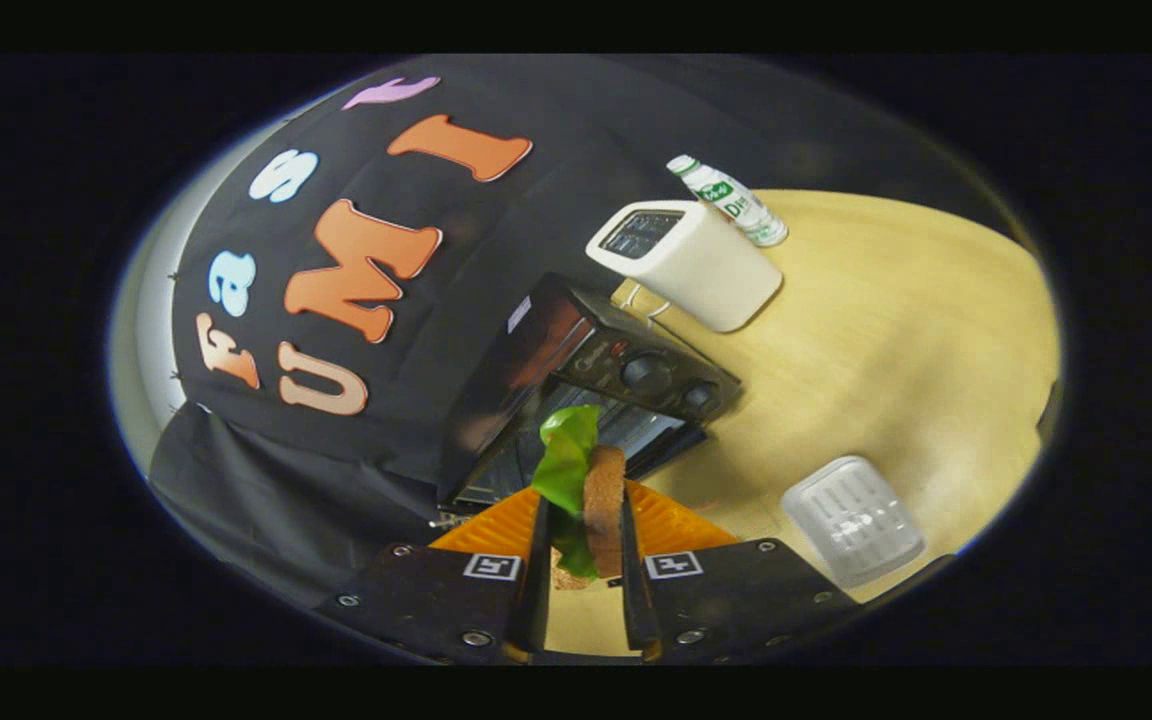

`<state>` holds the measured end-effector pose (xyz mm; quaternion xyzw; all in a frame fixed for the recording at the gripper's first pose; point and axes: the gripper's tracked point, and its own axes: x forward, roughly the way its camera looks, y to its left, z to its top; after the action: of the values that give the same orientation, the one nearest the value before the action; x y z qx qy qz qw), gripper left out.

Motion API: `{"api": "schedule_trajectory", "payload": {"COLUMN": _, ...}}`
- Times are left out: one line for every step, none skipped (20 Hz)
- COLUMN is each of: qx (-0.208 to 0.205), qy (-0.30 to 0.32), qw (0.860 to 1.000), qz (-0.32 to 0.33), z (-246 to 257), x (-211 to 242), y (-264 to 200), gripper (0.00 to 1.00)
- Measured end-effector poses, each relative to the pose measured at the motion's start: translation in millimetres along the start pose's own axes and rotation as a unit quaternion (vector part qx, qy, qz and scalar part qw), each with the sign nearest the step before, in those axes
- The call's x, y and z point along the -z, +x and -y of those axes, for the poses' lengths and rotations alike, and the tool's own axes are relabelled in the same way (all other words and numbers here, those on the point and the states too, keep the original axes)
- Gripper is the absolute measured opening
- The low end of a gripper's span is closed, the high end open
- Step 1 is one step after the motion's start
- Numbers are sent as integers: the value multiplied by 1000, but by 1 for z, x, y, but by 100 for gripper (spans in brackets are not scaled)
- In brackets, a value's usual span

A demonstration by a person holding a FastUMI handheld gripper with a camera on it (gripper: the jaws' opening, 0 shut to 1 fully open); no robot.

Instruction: Open the toaster oven, put the food inside, and close the toaster oven door.

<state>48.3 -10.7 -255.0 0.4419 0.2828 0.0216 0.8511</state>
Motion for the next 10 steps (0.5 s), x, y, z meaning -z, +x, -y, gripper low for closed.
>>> {"api": "schedule_trajectory", "payload": {"qx": -6, "qy": 21, "qw": 1000, "qz": 8, "z": -3, "x": 8, "y": 13, "gripper": 31}}
{"api": "schedule_trajectory", "payload": {"qx": -11, "qy": 39, "qw": 999, "qz": 18, "z": -5, "x": 13, "y": 27, "gripper": 31}}
{"api": "schedule_trajectory", "payload": {"qx": -12, "qy": 53, "qw": 998, "qz": 26, "z": -5, "x": 18, "y": 40, "gripper": 31}}
{"api": "schedule_trajectory", "payload": {"qx": -7, "qy": 65, "qw": 997, "qz": 31, "z": -3, "x": 24, "y": 56, "gripper": 31}}
{"api": "schedule_trajectory", "payload": {"qx": 2, "qy": 74, "qw": 996, "qz": 40, "z": 1, "x": 30, "y": 72, "gripper": 31}}
{"api": "schedule_trajectory", "payload": {"qx": 6, "qy": 87, "qw": 995, "qz": 48, "z": 3, "x": 34, "y": 85, "gripper": 31}}
{"api": "schedule_trajectory", "payload": {"qx": -8, "qy": 110, "qw": 992, "qz": 55, "z": -4, "x": 34, "y": 94, "gripper": 31}}
{"api": "schedule_trajectory", "payload": {"qx": -21, "qy": 128, "qw": 989, "qz": 68, "z": -11, "x": 32, "y": 104, "gripper": 31}}
{"api": "schedule_trajectory", "payload": {"qx": -26, "qy": 135, "qw": 987, "qz": 79, "z": -14, "x": 30, "y": 114, "gripper": 31}}
{"api": "schedule_trajectory", "payload": {"qx": -20, "qy": 134, "qw": 987, "qz": 88, "z": -14, "x": 29, "y": 123, "gripper": 31}}
